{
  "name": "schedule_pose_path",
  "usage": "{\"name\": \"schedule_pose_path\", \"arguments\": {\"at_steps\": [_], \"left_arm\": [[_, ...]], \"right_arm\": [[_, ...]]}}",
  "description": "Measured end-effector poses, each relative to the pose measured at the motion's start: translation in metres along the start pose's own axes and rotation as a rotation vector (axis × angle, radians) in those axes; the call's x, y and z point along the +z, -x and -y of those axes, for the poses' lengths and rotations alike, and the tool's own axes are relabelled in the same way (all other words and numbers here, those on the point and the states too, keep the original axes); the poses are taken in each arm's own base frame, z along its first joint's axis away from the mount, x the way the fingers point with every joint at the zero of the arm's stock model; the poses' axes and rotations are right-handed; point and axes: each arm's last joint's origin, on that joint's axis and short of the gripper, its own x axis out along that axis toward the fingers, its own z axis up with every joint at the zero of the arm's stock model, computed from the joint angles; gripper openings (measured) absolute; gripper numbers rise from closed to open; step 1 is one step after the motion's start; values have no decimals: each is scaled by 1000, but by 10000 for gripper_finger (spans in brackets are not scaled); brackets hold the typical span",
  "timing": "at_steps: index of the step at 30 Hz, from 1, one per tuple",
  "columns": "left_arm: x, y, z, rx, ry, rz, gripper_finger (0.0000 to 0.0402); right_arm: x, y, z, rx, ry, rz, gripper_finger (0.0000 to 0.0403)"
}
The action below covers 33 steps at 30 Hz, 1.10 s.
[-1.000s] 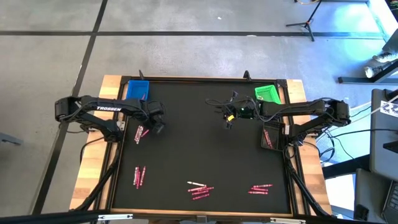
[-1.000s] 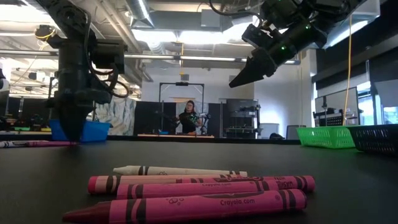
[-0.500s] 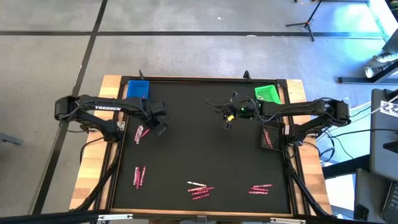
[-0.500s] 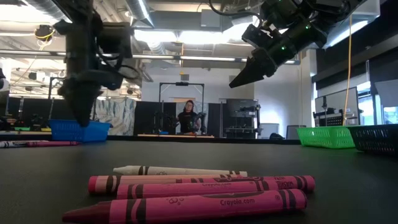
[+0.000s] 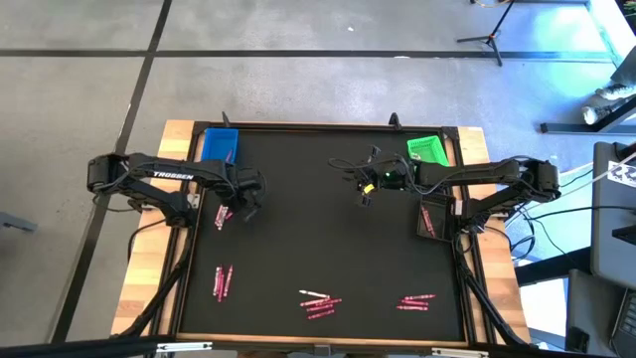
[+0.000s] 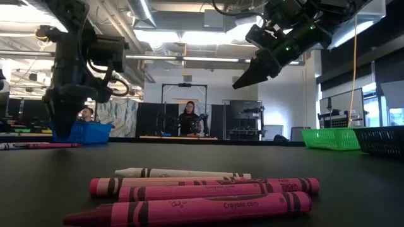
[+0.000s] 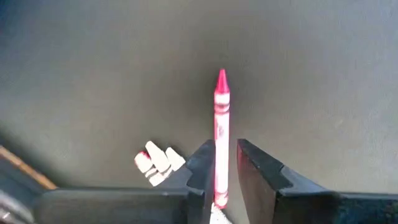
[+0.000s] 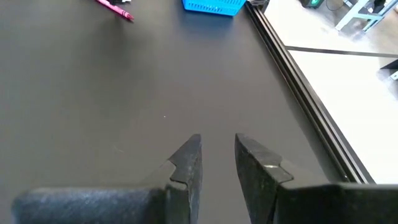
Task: Sort crayons
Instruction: Put the red crayon into the blue bin
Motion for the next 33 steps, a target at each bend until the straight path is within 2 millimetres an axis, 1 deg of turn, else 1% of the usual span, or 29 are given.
{"name": "schedule_pose_path", "arguments": {"at_steps": [7, 12, 18, 22, 30, 33], "left_arm": [[0, -4, -3, -8, 13, -5, 115], [2, -5, -2, 26, 9, 24, 120], [3, -14, -1, 44, 6, -26, 120], [4, -18, 1, 48, -3, -42, 102], [6, -18, 2, 30, -20, -28, 21], [6, -18, 2, 31, -21, -26, 6]], "right_arm": [[0, 0, 0, 0, 0, 2, 94], [0, 0, 0, 0, 0, 2, 94], [0, 0, 0, 0, 0, 2, 94], [0, 0, 0, 0, 0, 2, 94], [0, 0, 0, 1, 0, 3, 94], [0, 0, 0, 0, 0, 3, 94]]}}
